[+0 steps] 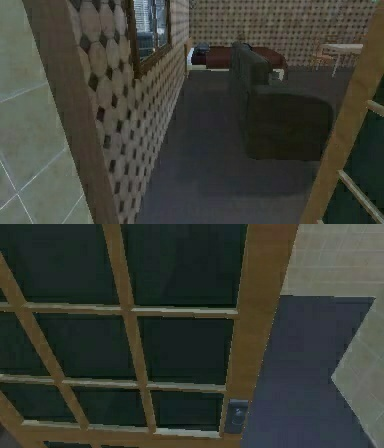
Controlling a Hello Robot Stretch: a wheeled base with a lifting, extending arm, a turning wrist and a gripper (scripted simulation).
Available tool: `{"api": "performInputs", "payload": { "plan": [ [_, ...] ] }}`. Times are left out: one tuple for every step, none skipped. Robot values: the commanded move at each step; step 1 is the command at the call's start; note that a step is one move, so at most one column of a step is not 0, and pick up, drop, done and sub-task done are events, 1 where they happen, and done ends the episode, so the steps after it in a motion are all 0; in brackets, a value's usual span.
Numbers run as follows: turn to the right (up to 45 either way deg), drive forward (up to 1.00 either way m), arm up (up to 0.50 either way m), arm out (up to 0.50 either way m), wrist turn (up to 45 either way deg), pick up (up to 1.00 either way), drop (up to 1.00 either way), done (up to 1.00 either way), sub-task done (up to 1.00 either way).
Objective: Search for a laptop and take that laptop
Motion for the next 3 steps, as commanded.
{"api": "performInputs", "payload": {
  "plan": [
    [-3.0, 0.0, 0.0, 0.0, 0.0, 0.0, 0.0, 0.0, 0.0],
    [0.0, 0.85, 0.0, 0.0, 0.0, 0.0, 0.0, 0.0, 0.0],
    [39.0, 0.0, 0.0, 0.0, 0.0, 0.0, 0.0, 0.0, 0.0]
  ]
}}
